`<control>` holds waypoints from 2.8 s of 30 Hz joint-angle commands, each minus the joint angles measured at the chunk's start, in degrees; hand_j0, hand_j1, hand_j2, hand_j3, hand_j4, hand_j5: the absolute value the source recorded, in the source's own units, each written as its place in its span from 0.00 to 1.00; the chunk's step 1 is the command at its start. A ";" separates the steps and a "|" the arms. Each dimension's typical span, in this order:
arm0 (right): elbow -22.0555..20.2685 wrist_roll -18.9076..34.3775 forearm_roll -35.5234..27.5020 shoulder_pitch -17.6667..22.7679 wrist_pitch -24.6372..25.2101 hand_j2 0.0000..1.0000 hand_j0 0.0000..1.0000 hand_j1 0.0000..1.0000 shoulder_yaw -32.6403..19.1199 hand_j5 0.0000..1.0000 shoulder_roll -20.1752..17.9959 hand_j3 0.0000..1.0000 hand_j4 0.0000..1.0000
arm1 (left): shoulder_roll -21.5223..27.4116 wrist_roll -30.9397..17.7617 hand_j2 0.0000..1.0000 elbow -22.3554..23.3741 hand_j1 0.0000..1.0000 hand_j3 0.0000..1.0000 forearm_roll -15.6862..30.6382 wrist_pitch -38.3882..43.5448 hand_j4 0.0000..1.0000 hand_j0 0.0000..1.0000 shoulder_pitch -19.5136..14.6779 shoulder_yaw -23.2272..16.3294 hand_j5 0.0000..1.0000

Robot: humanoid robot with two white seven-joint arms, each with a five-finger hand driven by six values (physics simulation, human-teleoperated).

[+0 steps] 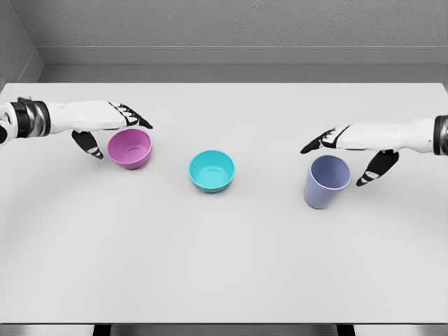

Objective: Stacking bowl and cup with both arms

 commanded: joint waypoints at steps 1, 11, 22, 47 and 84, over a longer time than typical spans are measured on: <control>-0.78 0.04 -0.17 0.00 0.14 1.00 1.00 1.00 0.08 1.00 0.24 1.00 1.00 | -0.61 0.02 1.00 0.80 1.00 1.00 0.08 0.14 1.00 1.00 0.00 0.05 1.00; -2.27 0.04 -0.08 0.09 0.14 1.00 1.00 1.00 0.96 1.00 0.15 1.00 1.00 | -0.87 0.02 1.00 1.33 1.00 1.00 -0.19 0.14 1.00 1.00 0.35 0.05 1.00; -4.29 0.04 0.00 0.09 0.14 1.00 1.00 1.00 1.05 1.00 0.07 1.00 1.00 | -0.78 0.02 1.00 0.71 1.00 1.00 -0.01 0.14 1.00 1.00 0.62 0.05 1.00; -4.20 0.12 0.79 -0.26 0.14 1.00 1.00 1.00 1.84 1.00 -0.20 1.00 1.00 | -2.28 0.02 1.00 2.21 1.00 1.00 -0.36 0.14 1.00 1.00 0.70 -0.12 1.00; -4.20 1.27 0.79 -0.44 0.14 1.00 1.00 1.00 1.58 1.00 -0.55 1.00 1.00 | -3.24 0.02 0.69 2.65 0.69 0.69 -1.42 0.14 0.69 0.69 1.67 -0.12 0.69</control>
